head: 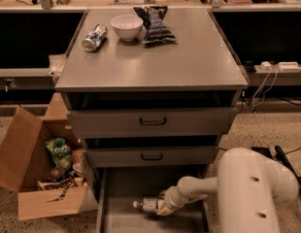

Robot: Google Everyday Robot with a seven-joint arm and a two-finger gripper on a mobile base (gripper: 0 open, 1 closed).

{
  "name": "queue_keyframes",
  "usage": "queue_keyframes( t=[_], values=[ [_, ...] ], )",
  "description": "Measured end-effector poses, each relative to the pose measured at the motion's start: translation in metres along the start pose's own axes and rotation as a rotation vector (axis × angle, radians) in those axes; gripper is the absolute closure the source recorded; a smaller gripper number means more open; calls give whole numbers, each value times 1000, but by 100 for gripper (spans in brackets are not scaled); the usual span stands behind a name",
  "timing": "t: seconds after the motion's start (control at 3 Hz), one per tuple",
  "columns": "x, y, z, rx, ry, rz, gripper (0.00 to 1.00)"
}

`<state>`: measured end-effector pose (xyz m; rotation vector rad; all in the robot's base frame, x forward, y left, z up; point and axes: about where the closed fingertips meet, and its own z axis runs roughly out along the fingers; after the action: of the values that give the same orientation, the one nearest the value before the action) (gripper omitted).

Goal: Pick blue plastic bottle from bottom drawer and place on counter

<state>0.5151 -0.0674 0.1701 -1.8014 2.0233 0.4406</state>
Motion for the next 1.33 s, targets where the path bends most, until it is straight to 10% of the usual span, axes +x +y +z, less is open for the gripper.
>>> queue_keyframes(
  t=[1.33],
  values=[
    [-80,21,-106,-51,-208,-99,100]
  ],
)
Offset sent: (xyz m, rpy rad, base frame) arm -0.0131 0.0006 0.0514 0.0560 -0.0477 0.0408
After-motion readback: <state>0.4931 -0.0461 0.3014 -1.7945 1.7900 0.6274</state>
